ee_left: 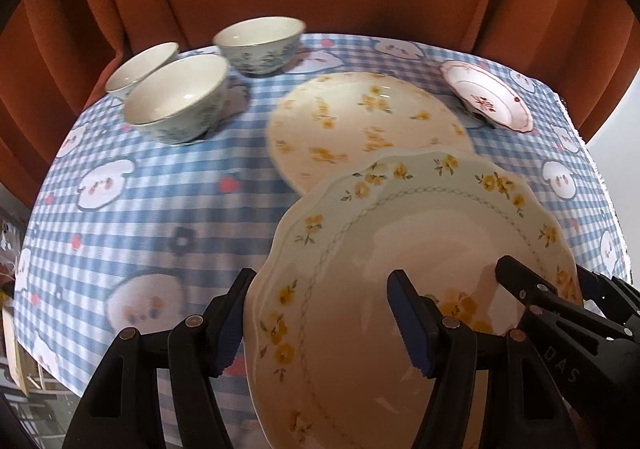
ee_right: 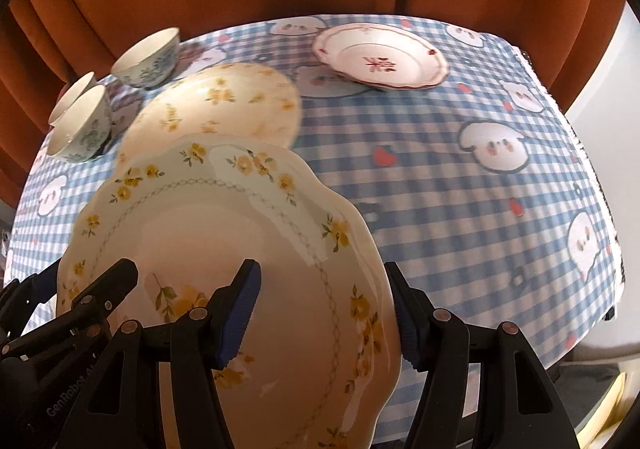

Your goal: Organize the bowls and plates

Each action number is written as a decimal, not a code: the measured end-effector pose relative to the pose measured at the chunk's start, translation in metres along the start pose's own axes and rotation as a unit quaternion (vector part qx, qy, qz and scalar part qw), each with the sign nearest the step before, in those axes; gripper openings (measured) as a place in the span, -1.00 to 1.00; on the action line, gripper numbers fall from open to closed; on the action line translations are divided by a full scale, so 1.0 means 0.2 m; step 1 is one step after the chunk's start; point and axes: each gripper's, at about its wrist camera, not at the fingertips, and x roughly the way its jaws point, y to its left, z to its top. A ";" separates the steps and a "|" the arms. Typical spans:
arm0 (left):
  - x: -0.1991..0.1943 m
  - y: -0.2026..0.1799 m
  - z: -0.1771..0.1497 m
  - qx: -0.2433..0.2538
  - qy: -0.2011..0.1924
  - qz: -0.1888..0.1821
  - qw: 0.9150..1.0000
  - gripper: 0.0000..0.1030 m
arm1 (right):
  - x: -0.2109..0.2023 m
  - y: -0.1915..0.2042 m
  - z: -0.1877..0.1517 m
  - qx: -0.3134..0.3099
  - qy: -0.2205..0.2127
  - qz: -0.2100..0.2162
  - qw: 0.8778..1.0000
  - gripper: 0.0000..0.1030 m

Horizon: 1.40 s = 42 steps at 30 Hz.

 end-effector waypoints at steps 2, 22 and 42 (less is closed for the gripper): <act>0.00 0.08 -0.01 0.002 -0.002 0.001 1.000 0.30 | 0.00 0.09 -0.01 0.002 -0.001 0.001 1.000 0.27; 0.06 0.79 -0.08 -0.023 0.012 0.013 1.000 0.30 | 0.10 0.82 -0.10 -0.011 0.021 0.014 1.000 0.27; 0.24 0.88 -0.04 -0.007 0.039 0.002 0.999 0.36 | 0.30 0.99 -0.02 0.008 0.055 -0.005 0.998 0.32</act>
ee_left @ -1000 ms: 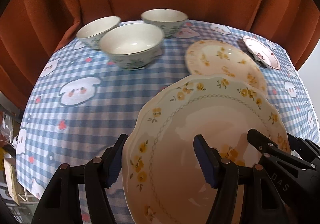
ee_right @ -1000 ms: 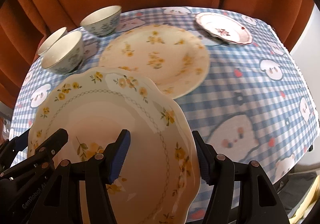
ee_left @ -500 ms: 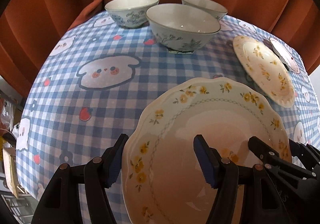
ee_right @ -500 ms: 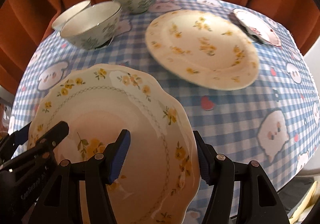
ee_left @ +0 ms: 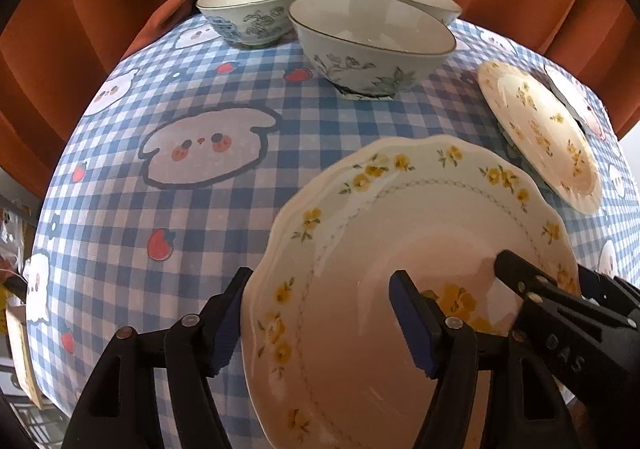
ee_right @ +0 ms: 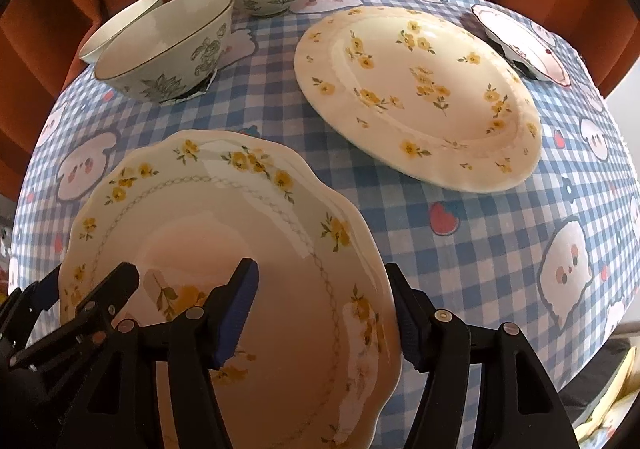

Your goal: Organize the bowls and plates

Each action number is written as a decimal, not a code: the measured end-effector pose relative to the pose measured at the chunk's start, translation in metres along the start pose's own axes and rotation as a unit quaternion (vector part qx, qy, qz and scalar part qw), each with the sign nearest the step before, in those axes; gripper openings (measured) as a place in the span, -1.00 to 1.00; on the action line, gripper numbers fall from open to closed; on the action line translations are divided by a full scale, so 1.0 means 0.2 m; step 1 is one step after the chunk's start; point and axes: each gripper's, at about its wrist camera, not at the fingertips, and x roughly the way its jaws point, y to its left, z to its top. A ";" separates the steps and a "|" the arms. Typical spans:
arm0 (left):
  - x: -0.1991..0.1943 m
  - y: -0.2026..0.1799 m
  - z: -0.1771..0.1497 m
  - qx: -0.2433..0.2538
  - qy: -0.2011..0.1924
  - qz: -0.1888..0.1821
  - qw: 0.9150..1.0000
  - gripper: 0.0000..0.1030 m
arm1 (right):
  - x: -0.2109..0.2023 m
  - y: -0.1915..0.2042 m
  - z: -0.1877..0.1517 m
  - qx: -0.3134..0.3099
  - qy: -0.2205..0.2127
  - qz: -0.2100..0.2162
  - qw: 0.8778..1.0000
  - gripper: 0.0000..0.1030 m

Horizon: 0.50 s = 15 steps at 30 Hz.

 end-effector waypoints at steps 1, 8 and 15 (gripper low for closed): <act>0.00 0.00 0.00 0.000 0.000 0.002 1.000 0.35 | 0.01 0.00 0.01 0.001 0.002 -0.001 1.000 0.35; 0.00 0.01 -0.02 -0.004 0.004 0.006 1.000 0.34 | 0.02 0.02 0.03 -0.016 -0.006 -0.009 1.000 0.39; -0.01 0.01 -0.06 -0.028 0.027 -0.007 0.999 0.50 | 0.01 -0.01 0.00 -0.026 0.019 0.007 0.999 0.40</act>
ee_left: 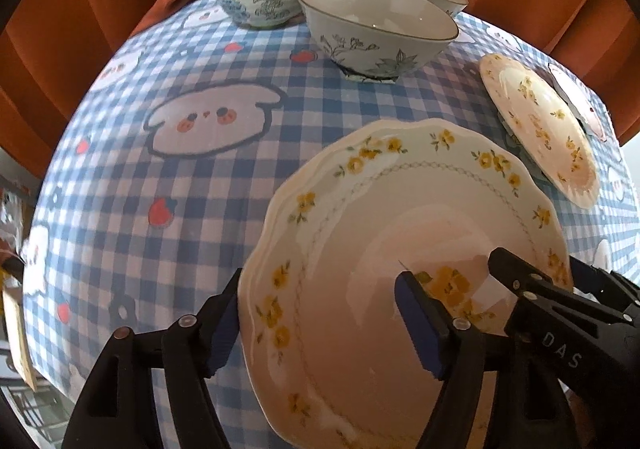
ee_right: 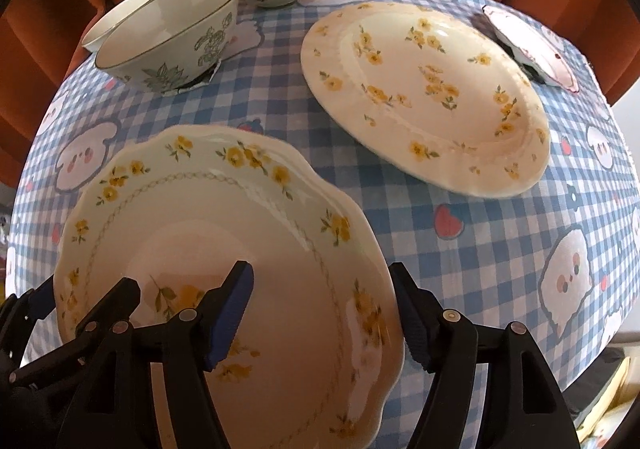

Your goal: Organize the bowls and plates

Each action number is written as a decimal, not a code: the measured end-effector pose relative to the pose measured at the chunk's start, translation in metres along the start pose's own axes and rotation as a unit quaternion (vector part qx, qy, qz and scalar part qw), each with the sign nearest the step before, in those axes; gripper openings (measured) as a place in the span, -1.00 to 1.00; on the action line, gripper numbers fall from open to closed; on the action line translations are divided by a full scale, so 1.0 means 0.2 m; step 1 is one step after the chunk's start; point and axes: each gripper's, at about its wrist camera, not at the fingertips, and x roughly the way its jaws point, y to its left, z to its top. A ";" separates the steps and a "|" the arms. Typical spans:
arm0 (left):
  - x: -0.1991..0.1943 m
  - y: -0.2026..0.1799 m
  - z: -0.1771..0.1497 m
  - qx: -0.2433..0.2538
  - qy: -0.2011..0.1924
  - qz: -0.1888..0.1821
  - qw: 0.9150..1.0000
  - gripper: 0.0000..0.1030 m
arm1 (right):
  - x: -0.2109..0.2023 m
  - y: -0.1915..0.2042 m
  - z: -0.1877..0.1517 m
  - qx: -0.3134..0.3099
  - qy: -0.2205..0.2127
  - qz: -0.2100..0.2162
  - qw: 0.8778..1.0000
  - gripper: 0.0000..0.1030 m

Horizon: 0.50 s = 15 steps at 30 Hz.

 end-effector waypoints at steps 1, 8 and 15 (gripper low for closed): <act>-0.01 0.00 -0.01 -0.002 0.003 -0.002 1.000 0.51 | -0.01 -0.01 -0.01 0.000 0.001 0.002 1.000 0.40; -0.17 -0.02 -0.04 -0.010 -0.028 -0.002 1.000 0.62 | -0.15 -0.03 -0.04 -0.018 -0.022 0.006 1.000 0.48; -0.33 -0.06 0.03 -0.010 -0.073 -0.012 0.997 0.67 | -0.34 -0.07 0.01 -0.026 -0.059 0.011 0.998 0.50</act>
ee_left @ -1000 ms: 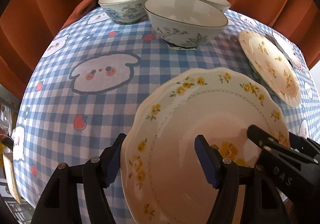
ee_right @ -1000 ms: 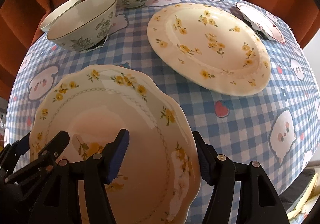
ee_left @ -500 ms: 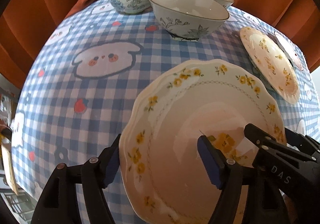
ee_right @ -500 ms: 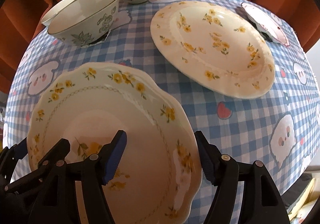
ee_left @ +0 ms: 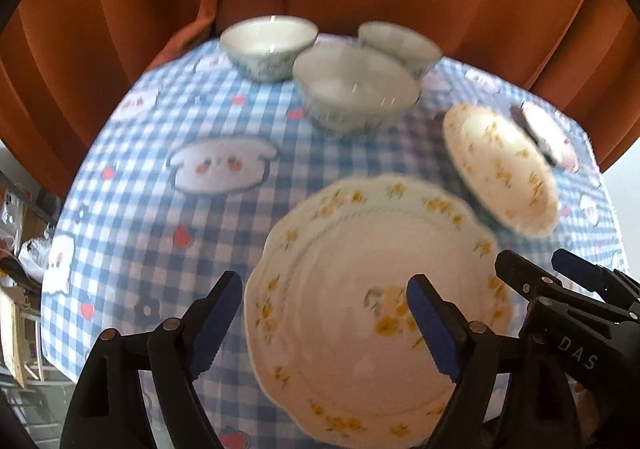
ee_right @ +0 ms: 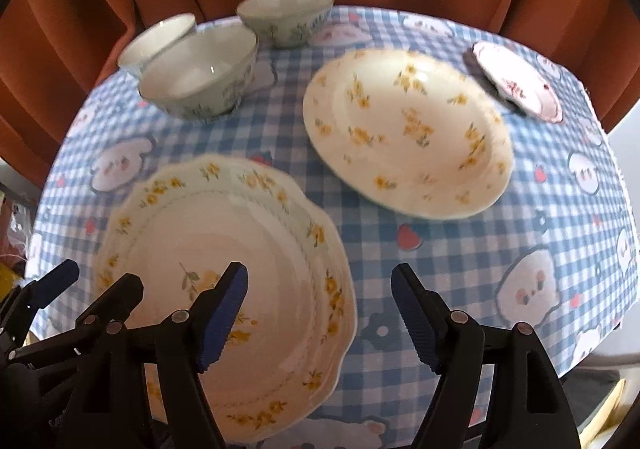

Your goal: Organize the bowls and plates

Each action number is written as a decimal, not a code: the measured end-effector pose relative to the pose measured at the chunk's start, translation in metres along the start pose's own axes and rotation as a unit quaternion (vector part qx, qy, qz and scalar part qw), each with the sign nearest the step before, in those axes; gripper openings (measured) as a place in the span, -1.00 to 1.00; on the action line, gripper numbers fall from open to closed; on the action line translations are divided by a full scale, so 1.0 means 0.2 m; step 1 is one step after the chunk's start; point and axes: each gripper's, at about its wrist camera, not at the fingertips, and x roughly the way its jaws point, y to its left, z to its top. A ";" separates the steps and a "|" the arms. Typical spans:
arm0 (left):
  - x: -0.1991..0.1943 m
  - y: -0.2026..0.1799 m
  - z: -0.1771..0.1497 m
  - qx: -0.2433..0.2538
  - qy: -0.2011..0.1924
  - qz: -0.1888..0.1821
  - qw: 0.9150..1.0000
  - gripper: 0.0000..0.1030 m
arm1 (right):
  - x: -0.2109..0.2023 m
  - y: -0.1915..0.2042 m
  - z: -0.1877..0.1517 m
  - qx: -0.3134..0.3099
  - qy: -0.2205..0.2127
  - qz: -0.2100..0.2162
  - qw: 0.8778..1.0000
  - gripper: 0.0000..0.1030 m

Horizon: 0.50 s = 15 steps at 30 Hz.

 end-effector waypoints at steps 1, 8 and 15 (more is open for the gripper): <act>-0.01 -0.01 0.01 0.001 -0.006 0.000 1.000 0.67 | -0.03 -0.01 0.02 0.001 -0.010 -0.002 1.000 0.50; -0.04 -0.16 0.09 0.010 -0.039 -0.003 0.999 0.67 | -0.12 -0.13 0.09 0.008 -0.049 -0.012 0.999 0.50; 0.03 -0.36 0.17 0.026 -0.044 -0.003 0.999 0.67 | -0.09 -0.34 0.16 0.027 -0.048 0.002 0.998 0.50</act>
